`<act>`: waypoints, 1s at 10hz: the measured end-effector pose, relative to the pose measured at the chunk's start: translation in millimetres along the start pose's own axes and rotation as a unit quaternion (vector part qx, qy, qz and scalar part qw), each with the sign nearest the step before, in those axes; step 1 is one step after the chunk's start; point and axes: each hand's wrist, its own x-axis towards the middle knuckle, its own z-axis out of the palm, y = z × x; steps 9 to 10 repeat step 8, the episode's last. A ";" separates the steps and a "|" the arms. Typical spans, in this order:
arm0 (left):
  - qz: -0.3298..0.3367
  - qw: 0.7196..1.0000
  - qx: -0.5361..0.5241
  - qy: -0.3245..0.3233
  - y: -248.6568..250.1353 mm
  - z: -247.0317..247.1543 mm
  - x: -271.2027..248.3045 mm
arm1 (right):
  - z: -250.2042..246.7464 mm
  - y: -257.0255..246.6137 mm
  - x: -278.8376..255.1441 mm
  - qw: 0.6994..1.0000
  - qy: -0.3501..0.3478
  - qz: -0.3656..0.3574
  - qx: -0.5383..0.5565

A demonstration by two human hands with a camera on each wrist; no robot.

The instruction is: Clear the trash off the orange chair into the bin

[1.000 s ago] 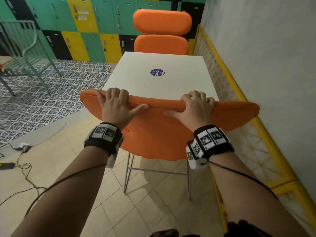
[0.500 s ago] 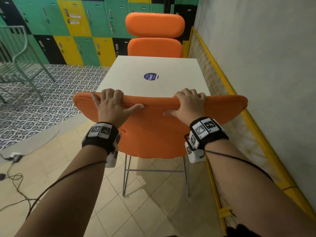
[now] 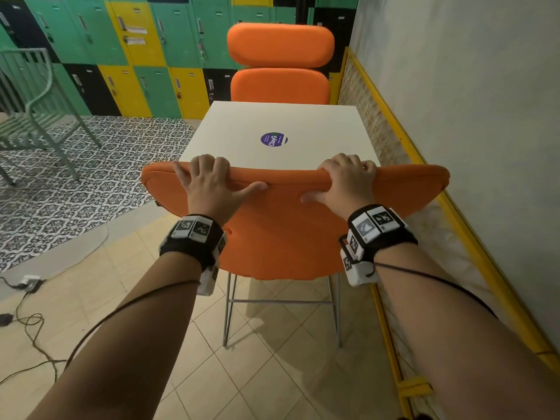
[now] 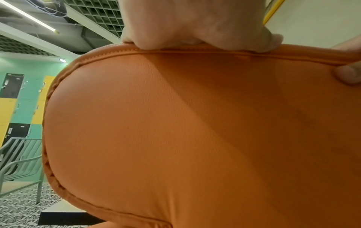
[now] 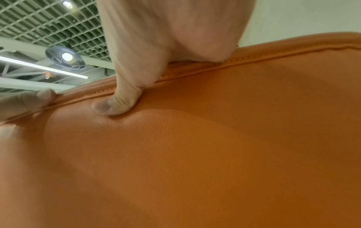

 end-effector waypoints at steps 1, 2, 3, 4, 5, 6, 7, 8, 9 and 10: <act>0.003 1.000 -0.001 0.003 -0.5 0.8 -0.6 | 0.5 -0.3 -2.0 1.000 0.005 -0.001 0.002; 0.004 1.000 -0.012 0.004 0.7 0.5 -3.7 | 1.0 -0.6 -4.2 1.000 0.006 0.001 -0.003; 0.013 0.999 -0.028 0.015 -0.3 1.0 -6.2 | -0.3 -1.5 -6.4 1.000 0.015 0.006 -0.002; 0.021 0.998 -0.048 0.038 -1.6 3.0 -9.3 | -1.2 -3.3 -10.1 1.000 0.015 0.015 -0.001; 0.043 0.996 -0.056 0.050 -7.7 4.4 -11.5 | -0.2 -6.5 -14.2 0.999 0.023 0.037 0.008; 0.117 0.988 -0.084 0.054 -25.8 9.7 -13.4 | 6.0 -13.6 -25.2 0.995 0.051 0.078 0.036; 0.218 0.967 -0.119 0.060 -46.8 17.2 -13.0 | 15.9 -31.1 -44.6 0.987 0.097 0.108 0.074; 0.332 0.926 -0.179 0.021 -83.3 34.2 -35.5 | 30.3 -46.5 -86.7 0.977 0.072 0.175 0.099; 0.332 0.926 -0.179 0.021 -83.3 34.2 -35.5 | 30.3 -46.5 -86.7 0.977 0.072 0.175 0.099; 0.332 0.926 -0.179 0.021 -83.3 34.2 -35.5 | 30.3 -46.5 -86.7 0.977 0.072 0.175 0.099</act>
